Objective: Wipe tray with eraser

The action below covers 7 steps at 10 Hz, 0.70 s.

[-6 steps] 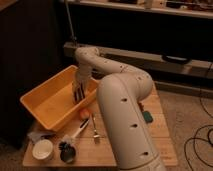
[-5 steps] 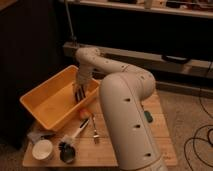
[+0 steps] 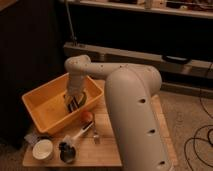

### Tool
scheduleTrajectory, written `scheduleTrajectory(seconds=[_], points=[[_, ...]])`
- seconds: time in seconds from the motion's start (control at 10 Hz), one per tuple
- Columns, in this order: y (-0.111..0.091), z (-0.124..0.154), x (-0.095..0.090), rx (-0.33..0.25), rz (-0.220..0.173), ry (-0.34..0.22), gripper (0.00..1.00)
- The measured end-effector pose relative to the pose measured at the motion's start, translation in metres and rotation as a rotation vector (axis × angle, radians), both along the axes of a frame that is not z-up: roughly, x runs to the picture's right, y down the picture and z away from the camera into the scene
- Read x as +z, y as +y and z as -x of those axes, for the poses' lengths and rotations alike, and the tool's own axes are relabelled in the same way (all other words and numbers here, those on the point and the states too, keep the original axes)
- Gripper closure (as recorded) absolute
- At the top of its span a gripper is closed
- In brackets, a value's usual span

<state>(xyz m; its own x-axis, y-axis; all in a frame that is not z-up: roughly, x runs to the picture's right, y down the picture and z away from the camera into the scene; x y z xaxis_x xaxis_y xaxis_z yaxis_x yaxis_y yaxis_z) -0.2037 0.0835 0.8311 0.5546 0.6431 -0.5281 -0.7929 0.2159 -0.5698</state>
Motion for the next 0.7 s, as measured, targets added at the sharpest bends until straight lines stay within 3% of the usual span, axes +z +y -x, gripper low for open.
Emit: scheduleTrajectory(seconds=[0.4, 0.7], points=[[0.038, 0.047, -0.035, -0.072, 0.015, -0.11, 1.0], [0.025, 0.082, -0.028, -0.061, -0.001, -0.141, 1.0]])
